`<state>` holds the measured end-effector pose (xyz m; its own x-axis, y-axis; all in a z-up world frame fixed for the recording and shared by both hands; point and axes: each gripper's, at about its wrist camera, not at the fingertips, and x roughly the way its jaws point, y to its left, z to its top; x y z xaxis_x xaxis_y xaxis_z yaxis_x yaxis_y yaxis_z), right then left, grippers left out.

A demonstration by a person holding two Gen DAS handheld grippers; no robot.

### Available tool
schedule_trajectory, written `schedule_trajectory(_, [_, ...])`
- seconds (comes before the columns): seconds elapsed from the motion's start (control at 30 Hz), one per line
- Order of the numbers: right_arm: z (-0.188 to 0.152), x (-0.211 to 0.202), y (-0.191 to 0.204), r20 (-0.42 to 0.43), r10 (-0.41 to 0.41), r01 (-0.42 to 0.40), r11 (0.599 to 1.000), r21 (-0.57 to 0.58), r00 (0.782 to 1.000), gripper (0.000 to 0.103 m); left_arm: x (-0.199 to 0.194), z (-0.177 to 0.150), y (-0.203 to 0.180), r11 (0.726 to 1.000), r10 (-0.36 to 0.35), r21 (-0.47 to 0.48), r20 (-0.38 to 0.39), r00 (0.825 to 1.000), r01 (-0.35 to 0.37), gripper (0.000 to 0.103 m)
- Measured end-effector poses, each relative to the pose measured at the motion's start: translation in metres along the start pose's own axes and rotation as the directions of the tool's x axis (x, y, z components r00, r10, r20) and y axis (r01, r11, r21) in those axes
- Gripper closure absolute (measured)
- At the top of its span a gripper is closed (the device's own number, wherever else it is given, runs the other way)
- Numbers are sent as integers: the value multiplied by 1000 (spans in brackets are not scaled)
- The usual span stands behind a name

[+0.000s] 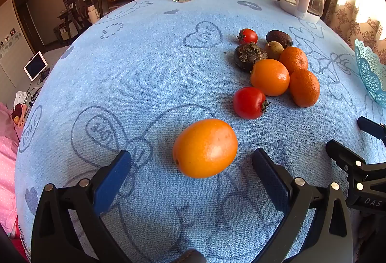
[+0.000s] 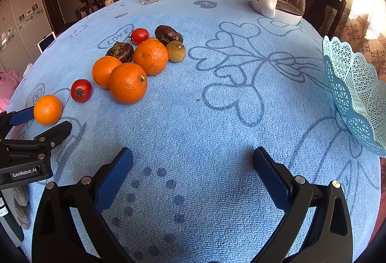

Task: Organize fruits
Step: 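Move the left gripper to the large orange and close on it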

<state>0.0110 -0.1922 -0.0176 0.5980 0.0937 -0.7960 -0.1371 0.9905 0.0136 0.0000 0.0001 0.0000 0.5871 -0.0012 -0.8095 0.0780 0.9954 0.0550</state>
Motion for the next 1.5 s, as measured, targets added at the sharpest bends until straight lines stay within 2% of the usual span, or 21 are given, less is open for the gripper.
schedule_trajectory(1.03, [1,3,2,-11,-9,9,1000,-19,1000,2,-2,1,1,1000,-3,-9,2,1000,3,5])
schedule_trajectory(1.2, [2,2,1,-9,-5,5,1000,-16,1000,2,-4,1,4,999,-22,-23,12,1000,22,5])
schedule_trajectory(1.4, [1,-2,-2,1,20,-20,1000,-5,1000,2,-16,0,21,989,-115,-90,61,991,121,5])
schedule_trajectory(1.5, [2,-6,-6,20,44,-44,999,16,999,2,-23,-3,27,988,-118,-92,86,989,126,5])
